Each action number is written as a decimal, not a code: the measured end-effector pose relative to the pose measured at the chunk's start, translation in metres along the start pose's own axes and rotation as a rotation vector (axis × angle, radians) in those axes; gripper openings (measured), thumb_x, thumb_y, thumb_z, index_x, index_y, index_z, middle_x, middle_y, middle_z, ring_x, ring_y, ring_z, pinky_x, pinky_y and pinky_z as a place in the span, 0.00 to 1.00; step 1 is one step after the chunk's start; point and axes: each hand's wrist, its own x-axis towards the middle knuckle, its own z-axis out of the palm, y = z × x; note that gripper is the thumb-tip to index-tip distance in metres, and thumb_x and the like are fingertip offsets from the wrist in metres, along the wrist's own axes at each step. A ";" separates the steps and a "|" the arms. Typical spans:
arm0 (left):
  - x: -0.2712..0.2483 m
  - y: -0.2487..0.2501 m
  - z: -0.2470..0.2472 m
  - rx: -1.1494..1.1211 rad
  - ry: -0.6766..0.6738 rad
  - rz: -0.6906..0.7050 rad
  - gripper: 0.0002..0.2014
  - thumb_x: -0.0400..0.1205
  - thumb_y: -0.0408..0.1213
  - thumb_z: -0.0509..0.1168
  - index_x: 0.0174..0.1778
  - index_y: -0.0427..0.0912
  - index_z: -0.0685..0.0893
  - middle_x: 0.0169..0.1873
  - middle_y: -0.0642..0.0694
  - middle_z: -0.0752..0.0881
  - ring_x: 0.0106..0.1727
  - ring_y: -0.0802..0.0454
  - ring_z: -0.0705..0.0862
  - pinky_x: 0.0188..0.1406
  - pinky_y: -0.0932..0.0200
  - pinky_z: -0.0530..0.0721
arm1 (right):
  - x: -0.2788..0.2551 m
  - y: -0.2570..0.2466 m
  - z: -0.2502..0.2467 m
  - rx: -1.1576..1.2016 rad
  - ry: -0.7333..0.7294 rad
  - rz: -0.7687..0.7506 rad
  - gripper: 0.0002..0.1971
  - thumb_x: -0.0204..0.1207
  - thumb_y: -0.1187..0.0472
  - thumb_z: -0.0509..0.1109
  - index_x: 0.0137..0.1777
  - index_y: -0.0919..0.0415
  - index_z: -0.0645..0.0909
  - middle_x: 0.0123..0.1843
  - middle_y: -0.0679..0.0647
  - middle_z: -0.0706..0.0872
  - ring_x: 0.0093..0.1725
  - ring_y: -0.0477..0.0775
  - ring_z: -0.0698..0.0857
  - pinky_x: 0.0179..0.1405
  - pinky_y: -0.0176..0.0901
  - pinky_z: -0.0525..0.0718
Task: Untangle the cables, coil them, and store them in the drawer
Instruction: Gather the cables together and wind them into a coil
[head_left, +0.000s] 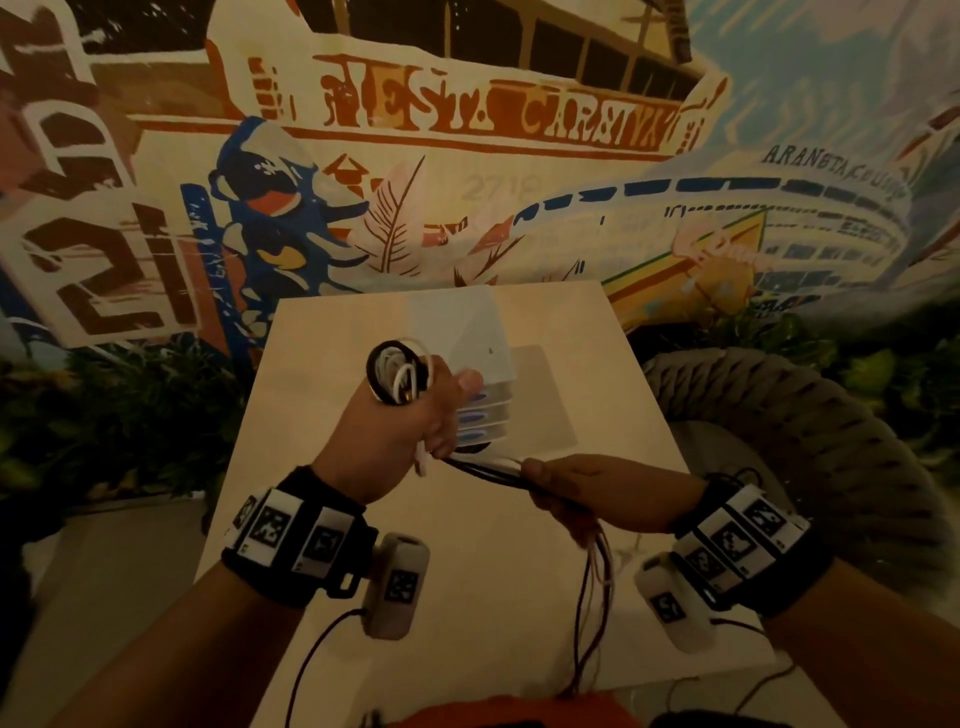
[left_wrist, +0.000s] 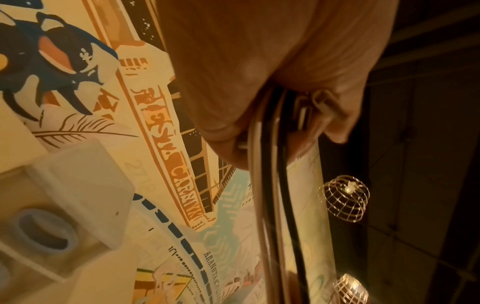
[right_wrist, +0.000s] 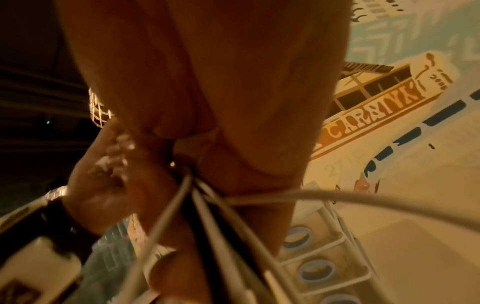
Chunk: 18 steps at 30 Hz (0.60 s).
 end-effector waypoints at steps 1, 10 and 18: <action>0.000 0.000 -0.002 0.099 -0.015 0.031 0.21 0.77 0.46 0.76 0.25 0.45 0.73 0.19 0.42 0.68 0.20 0.44 0.69 0.25 0.52 0.75 | 0.000 0.000 0.000 0.001 0.018 0.004 0.28 0.76 0.26 0.56 0.37 0.52 0.73 0.28 0.47 0.71 0.27 0.48 0.71 0.37 0.48 0.80; -0.003 0.005 -0.009 0.747 -0.162 0.011 0.15 0.83 0.45 0.72 0.65 0.60 0.86 0.60 0.65 0.88 0.62 0.67 0.85 0.63 0.60 0.85 | 0.004 -0.010 0.002 0.074 0.132 -0.025 0.26 0.86 0.37 0.56 0.54 0.58 0.86 0.28 0.52 0.64 0.25 0.49 0.60 0.22 0.41 0.63; -0.001 -0.006 -0.020 1.330 -0.360 0.185 0.29 0.83 0.41 0.70 0.80 0.63 0.73 0.75 0.53 0.81 0.74 0.51 0.79 0.73 0.49 0.80 | 0.011 -0.025 -0.003 0.095 0.202 -0.037 0.24 0.90 0.42 0.54 0.46 0.60 0.81 0.25 0.48 0.66 0.22 0.48 0.59 0.22 0.41 0.60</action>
